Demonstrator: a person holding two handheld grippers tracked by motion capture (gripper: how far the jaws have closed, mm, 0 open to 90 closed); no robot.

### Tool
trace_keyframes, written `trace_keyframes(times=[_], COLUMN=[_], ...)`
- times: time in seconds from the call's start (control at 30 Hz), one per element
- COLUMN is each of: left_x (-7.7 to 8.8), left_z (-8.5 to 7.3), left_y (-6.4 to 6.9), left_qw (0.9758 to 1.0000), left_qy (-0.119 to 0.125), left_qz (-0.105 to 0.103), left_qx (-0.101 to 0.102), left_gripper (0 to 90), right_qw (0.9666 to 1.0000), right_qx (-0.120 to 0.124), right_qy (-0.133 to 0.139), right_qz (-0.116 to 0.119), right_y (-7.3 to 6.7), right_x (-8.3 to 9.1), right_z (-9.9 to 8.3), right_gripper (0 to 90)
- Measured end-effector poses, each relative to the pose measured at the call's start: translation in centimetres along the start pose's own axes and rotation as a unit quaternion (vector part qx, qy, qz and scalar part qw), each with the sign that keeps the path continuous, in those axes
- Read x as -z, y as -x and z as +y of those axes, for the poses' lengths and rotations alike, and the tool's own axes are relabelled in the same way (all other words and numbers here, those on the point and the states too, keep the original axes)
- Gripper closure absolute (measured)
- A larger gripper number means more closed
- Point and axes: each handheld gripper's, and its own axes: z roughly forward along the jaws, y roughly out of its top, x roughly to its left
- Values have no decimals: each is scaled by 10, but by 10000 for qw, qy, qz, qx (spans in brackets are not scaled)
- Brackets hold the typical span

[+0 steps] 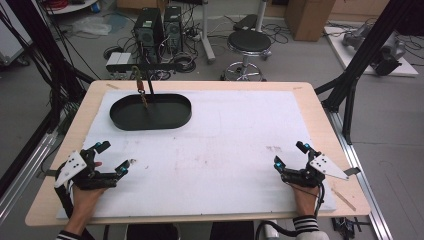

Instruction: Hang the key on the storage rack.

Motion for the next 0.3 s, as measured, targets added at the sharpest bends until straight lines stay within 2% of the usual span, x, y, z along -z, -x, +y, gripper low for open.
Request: trace_keyframes(times=[0.1,0.3], left_x=[4,3], left_z=[-4,-4], left_y=[2,2], left_qw=[9998,9998], left_qy=[165,169], left_qz=[27,29], left_qx=[-94,-71], left_gripper=[17,17], right_qw=[10000,10000], right_qx=[23,20], right_qy=[1,-36], right_qz=[-6,-21], right_y=[0,0], right_x=[0,0], right_z=[0,0], right_gripper=[5,5])
